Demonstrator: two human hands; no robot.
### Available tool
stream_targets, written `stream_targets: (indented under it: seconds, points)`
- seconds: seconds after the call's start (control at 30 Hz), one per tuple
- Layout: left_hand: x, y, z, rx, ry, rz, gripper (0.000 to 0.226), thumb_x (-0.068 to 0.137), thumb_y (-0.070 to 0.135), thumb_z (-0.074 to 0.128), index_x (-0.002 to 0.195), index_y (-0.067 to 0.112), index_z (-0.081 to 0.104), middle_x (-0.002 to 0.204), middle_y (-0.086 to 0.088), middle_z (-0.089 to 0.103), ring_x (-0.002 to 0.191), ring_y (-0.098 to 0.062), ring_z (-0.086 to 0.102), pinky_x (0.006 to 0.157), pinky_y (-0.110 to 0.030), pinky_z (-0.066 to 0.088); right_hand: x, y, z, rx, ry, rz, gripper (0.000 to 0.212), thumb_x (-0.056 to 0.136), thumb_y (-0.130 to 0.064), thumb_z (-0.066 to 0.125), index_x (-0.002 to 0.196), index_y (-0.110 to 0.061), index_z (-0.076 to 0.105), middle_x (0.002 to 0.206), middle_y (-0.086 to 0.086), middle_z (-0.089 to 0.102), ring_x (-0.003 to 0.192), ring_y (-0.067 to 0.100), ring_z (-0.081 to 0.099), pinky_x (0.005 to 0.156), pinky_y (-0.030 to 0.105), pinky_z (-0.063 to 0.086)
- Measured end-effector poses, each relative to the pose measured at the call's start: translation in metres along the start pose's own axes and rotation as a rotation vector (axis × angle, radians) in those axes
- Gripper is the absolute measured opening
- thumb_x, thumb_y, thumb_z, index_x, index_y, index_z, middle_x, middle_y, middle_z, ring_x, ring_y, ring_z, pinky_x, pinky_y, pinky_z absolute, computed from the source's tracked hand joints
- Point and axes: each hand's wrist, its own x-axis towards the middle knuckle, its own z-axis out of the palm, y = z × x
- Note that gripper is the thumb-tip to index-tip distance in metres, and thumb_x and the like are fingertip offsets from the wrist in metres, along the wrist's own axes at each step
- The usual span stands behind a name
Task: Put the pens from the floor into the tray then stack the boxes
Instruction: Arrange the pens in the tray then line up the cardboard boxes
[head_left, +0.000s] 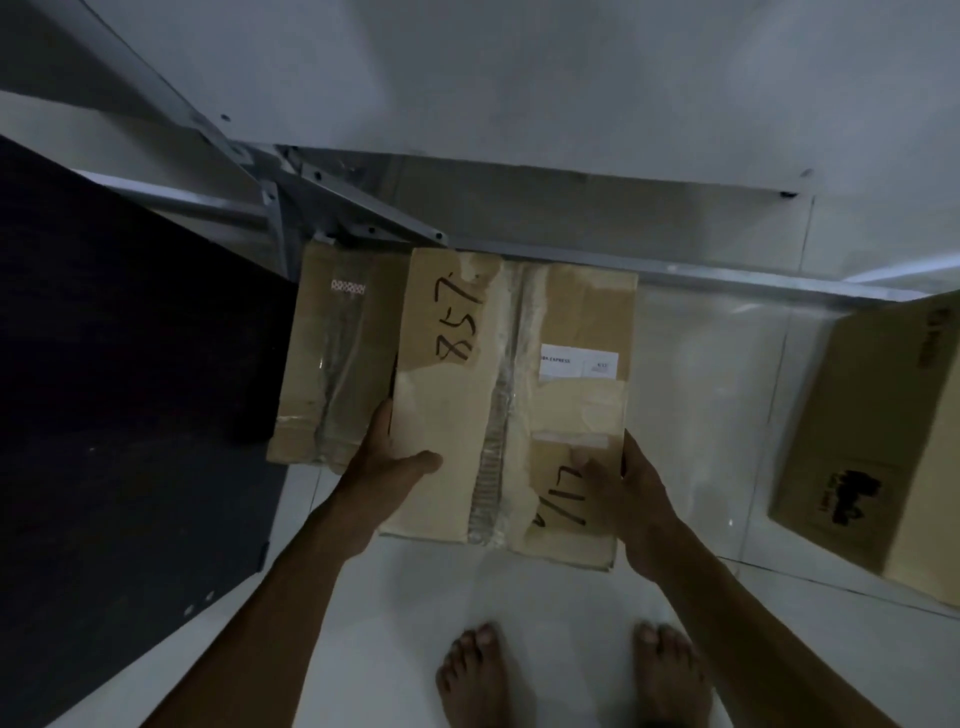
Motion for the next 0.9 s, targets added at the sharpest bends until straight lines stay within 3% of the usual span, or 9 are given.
stream_targets:
  seconds: [0.1, 0.23, 0.5, 0.57, 0.67, 0.77, 0.9]
  points:
    - [0.0, 0.002, -0.004, -0.016, 0.013, 0.018, 0.073, 0.085, 0.006, 0.065, 0.144, 0.034, 0.032, 0.138, 0.002, 0.05, 0.124, -0.022, 0.049, 0.105, -0.047, 0.042, 0.0, -0.001, 0.004, 0.004, -0.021, -0.013, 0.046, 0.086, -0.03, 0.065, 0.13, -0.03, 0.051, 0.116, -0.001, 0.066, 0.099, 0.017, 0.066, 0.073, 0.034, 0.058]
    - [0.002, 0.009, -0.012, -0.009, 0.016, 0.048, 0.066, 0.087, 0.004, 0.062, 0.142, 0.032, 0.039, 0.135, -0.001, 0.055, 0.119, -0.023, 0.053, 0.099, -0.043, 0.046, 0.002, -0.002, 0.009, -0.001, -0.008, -0.025, 0.048, 0.086, -0.03, 0.066, 0.131, -0.032, 0.05, 0.118, -0.002, 0.066, 0.102, 0.019, 0.066, 0.082, 0.044, 0.058]
    - [0.024, 0.027, -0.016, -0.027, 0.006, 0.091, 0.06, 0.087, 0.009, 0.06, 0.139, 0.035, 0.043, 0.128, 0.0, 0.061, 0.111, -0.023, 0.058, 0.088, -0.039, 0.05, 0.019, -0.016, 0.014, -0.008, 0.068, -0.058, 0.042, 0.088, -0.025, 0.063, 0.128, -0.031, 0.055, 0.117, -0.001, 0.067, 0.102, 0.019, 0.065, 0.085, 0.044, 0.057]
    - [0.032, 0.031, -0.016, 0.007, -0.004, 0.085, 0.062, 0.086, 0.008, 0.06, 0.139, 0.035, 0.042, 0.129, -0.002, 0.06, 0.11, -0.025, 0.058, 0.092, -0.043, 0.05, 0.026, -0.02, 0.014, -0.034, 0.08, -0.058, 0.041, 0.087, -0.027, 0.063, 0.128, -0.03, 0.055, 0.117, -0.001, 0.066, 0.102, 0.02, 0.065, 0.084, 0.044, 0.057]
    - [0.028, 0.029, -0.012, 0.032, 0.032, 0.06, 0.071, 0.085, 0.008, 0.061, 0.145, 0.035, 0.033, 0.137, -0.001, 0.053, 0.116, -0.024, 0.054, 0.091, -0.037, 0.048, 0.021, -0.023, 0.014, -0.079, 0.076, -0.031, 0.043, 0.087, -0.03, 0.063, 0.129, -0.029, 0.053, 0.119, 0.002, 0.065, 0.103, 0.023, 0.064, 0.085, 0.047, 0.057]
    - [0.016, 0.03, -0.001, 0.085, 0.112, 0.074, 0.074, 0.086, 0.012, 0.062, 0.148, 0.035, 0.027, 0.145, 0.001, 0.045, 0.127, -0.025, 0.046, 0.101, -0.039, 0.042, 0.016, -0.032, 0.014, -0.198, 0.1, -0.009, 0.049, 0.086, -0.039, 0.064, 0.131, -0.026, 0.051, 0.123, 0.005, 0.063, 0.108, 0.027, 0.061, 0.092, 0.05, 0.053]
    - [-0.005, 0.03, 0.012, 0.167, 0.204, 0.059, 0.074, 0.089, 0.02, 0.061, 0.151, 0.029, 0.021, 0.151, -0.002, 0.037, 0.132, -0.026, 0.041, 0.098, -0.026, 0.034, 0.01, -0.045, 0.013, -0.382, 0.127, 0.032, 0.05, 0.087, -0.038, 0.061, 0.131, -0.017, 0.049, 0.127, 0.01, 0.06, 0.112, 0.03, 0.058, 0.095, 0.045, 0.05]
